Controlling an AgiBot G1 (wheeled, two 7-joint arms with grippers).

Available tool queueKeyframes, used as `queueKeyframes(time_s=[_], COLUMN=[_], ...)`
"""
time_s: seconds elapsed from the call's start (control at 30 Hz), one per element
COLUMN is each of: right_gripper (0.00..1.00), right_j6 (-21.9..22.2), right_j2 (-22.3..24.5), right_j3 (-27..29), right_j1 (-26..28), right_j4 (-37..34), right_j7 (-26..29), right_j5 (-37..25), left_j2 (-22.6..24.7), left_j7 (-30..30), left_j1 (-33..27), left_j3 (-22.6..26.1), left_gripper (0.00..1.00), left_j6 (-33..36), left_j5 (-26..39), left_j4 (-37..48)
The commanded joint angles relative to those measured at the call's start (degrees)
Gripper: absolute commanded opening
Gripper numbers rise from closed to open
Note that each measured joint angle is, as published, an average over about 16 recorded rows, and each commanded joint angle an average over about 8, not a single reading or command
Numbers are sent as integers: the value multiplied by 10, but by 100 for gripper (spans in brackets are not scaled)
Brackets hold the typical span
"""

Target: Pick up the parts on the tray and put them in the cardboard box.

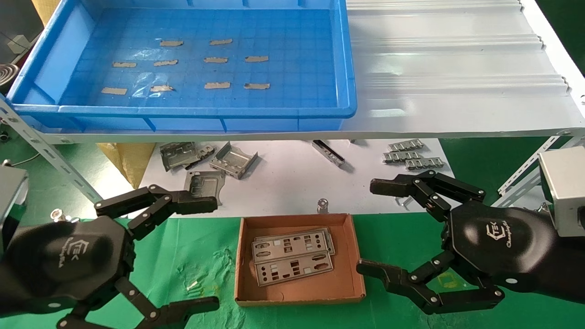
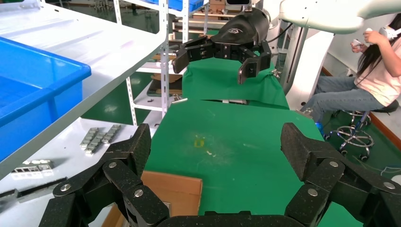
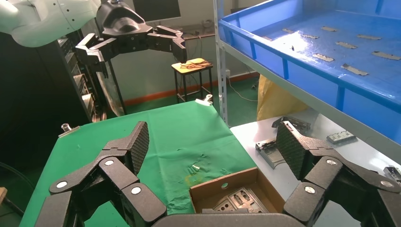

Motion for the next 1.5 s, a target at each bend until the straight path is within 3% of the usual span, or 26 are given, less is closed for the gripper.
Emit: queueKeyframes(time_s=[0.03, 1.5], right_gripper=[100, 100], right_j6=[0, 0], right_j2=[0, 0], right_j3=[0, 0], right_j1=[0, 0], right_j4=[0, 0], right_j7=[0, 0], right_j5=[0, 0], left_j2=[0, 1], left_j7=[0, 0], left_j1=[0, -1], left_j3=[0, 1], left_gripper=[100, 100], left_j6=[0, 0], left_j5=[0, 0], left_j4=[0, 1])
